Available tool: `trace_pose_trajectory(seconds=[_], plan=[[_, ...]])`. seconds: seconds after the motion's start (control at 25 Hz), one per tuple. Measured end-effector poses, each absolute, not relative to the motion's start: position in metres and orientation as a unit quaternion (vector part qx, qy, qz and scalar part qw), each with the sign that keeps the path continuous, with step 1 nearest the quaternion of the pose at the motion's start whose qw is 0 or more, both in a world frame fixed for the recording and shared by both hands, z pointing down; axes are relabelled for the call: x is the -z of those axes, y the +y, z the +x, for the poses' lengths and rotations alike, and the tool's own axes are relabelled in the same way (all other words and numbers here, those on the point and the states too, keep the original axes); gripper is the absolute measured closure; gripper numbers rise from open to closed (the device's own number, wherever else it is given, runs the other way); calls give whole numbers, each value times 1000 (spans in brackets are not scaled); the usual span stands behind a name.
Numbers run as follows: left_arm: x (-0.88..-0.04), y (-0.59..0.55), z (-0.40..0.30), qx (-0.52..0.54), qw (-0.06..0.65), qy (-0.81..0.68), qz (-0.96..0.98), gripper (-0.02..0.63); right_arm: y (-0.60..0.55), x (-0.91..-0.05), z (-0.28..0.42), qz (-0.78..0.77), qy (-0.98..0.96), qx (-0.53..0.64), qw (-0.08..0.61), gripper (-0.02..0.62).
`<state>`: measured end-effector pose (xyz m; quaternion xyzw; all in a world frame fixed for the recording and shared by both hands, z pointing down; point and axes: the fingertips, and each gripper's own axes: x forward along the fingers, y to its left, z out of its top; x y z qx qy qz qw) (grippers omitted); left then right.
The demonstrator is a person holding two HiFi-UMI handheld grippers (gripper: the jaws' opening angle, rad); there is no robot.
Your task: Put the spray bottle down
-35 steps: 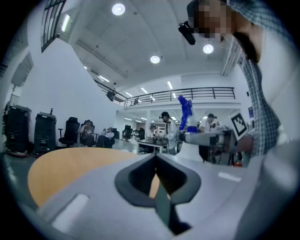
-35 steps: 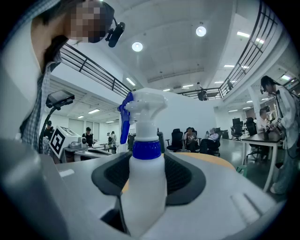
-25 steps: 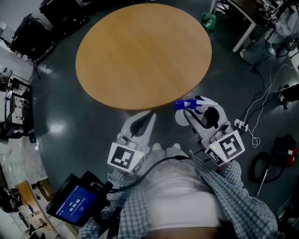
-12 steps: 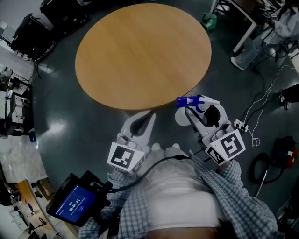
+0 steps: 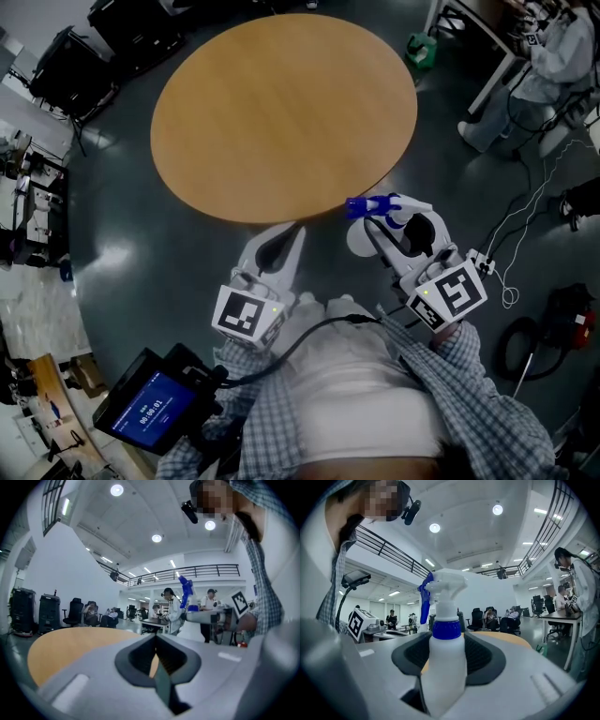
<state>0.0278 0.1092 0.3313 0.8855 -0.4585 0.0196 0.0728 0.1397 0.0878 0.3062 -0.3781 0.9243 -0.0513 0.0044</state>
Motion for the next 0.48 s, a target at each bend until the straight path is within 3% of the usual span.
trace_pose_trajectory(seconds=[0.48], plan=[[-324, 97, 9, -23, 64, -491, 869, 607, 67, -302, 133, -364, 930, 47, 7, 389]])
